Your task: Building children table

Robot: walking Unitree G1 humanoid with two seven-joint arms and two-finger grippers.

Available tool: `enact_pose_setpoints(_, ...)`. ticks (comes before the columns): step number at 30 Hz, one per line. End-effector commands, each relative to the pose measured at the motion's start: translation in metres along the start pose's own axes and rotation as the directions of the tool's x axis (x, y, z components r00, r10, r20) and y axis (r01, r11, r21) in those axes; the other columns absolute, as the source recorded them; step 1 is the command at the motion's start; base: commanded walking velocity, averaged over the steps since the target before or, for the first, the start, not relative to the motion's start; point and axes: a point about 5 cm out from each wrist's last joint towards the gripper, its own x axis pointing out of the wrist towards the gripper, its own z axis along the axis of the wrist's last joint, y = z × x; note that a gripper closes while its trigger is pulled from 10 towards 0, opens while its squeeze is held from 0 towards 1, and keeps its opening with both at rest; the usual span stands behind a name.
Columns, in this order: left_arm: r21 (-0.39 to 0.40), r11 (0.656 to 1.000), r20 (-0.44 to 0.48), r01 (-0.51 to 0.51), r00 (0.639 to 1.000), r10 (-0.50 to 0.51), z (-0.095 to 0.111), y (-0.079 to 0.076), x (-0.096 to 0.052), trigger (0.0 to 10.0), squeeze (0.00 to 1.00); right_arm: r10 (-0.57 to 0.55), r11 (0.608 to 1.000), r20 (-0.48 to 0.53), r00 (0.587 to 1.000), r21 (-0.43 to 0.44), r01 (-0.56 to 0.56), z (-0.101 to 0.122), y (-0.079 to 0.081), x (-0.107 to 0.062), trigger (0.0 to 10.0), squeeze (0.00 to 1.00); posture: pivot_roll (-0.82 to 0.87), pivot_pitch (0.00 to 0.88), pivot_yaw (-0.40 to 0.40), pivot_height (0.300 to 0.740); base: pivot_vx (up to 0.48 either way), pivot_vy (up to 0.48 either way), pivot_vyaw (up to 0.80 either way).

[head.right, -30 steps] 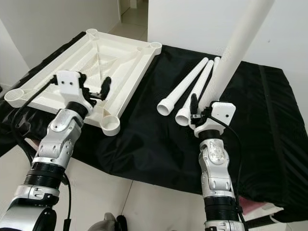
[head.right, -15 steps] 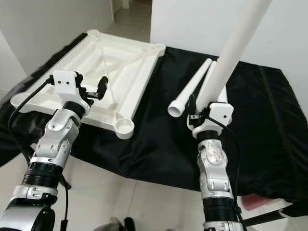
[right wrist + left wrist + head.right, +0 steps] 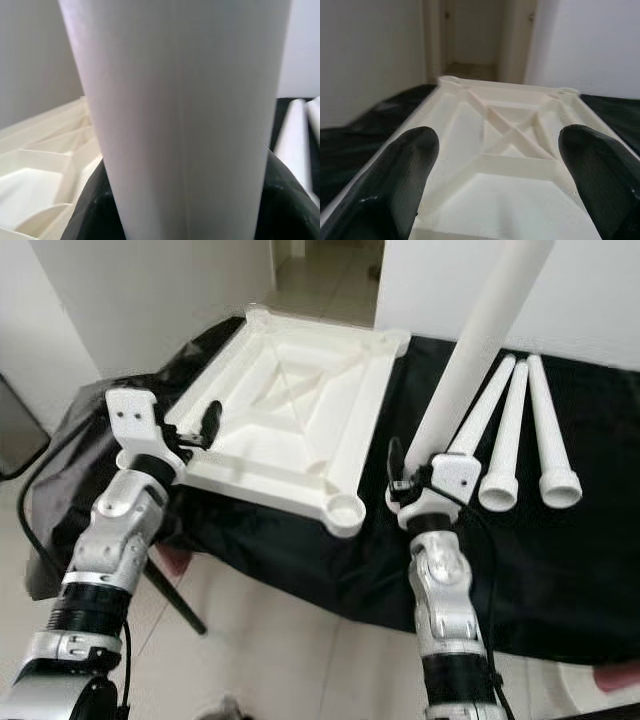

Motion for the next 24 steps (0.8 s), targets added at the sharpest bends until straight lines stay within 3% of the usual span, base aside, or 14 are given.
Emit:
enact_pose_setpoints(1,0.016,1.000,-0.022,0.014,1.000,-0.014,-0.001,-0.001,0.001,10.0,0.00,-0.009,1.000,0.000,1.000,0.009,0.009,0.000,-0.001,0.002,10.0,0.00,0.04,0.079,-0.006,0.740,0.000,0.000,0.00)
enact_pose_setpoints(9,0.031,0.999,-0.085,0.016,0.996,-0.014,-0.006,-0.003,0.008,10.0,0.00,-0.061,0.998,-0.063,0.996,-0.017,0.060,-0.004,-0.008,0.009,10.0,0.00,0.04,0.082,-0.016,0.740,0.000,0.000,0.00)
enact_pose_setpoints(11,0.029,0.995,-0.072,0.094,0.993,-0.091,-0.005,-0.009,0.007,10.0,0.00,-0.100,0.993,-0.074,0.992,-0.071,0.094,-0.005,-0.014,0.010,10.0,0.00,0.04,0.088,-0.016,0.740,0.000,0.000,0.00)
enact_pose_setpoints(15,0.058,0.992,-0.074,0.111,0.992,-0.106,-0.005,-0.013,0.008,10.0,0.00,-0.117,0.985,-0.078,0.990,-0.139,0.105,-0.006,-0.021,0.011,10.0,0.00,0.04,0.089,-0.015,0.740,0.000,0.000,0.00)
enact_pose_setpoints(16,0.058,0.982,-0.078,0.180,0.981,-0.175,-0.005,-0.022,0.006,10.0,0.00,-0.122,0.987,-0.087,0.989,-0.116,0.111,-0.006,-0.022,0.011,10.0,0.00,0.04,0.092,-0.015,0.740,0.000,0.000,0.00)
enact_pose_setpoints(20,0.081,0.966,-0.088,0.247,0.967,-0.240,-0.008,-0.034,0.004,10.0,0.00,-0.138,0.982,-0.068,0.988,-0.136,0.127,-0.003,-0.023,0.011,10.0,0.00,0.05,0.094,-0.017,0.740,0.000,0.000,0.00)
enact_pose_setpoints(22,0.081,0.918,-0.142,0.389,0.916,-0.376,-0.016,-0.050,0.000,10.0,0.00,-0.135,0.986,-0.018,0.991,-0.104,0.133,0.004,-0.021,0.012,10.0,0.00,0.05,0.095,-0.017,0.740,0.000,0.000,0.00)
enact_pose_setpoints(24,0.081,0.918,-0.142,0.389,0.916,-0.376,-0.016,-0.050,0.000,10.0,0.00,-0.135,0.986,-0.018,0.991,-0.104,0.133,0.004,-0.021,0.012,10.0,0.00,0.05,0.095,-0.017,0.740,0.000,0.000,0.00)
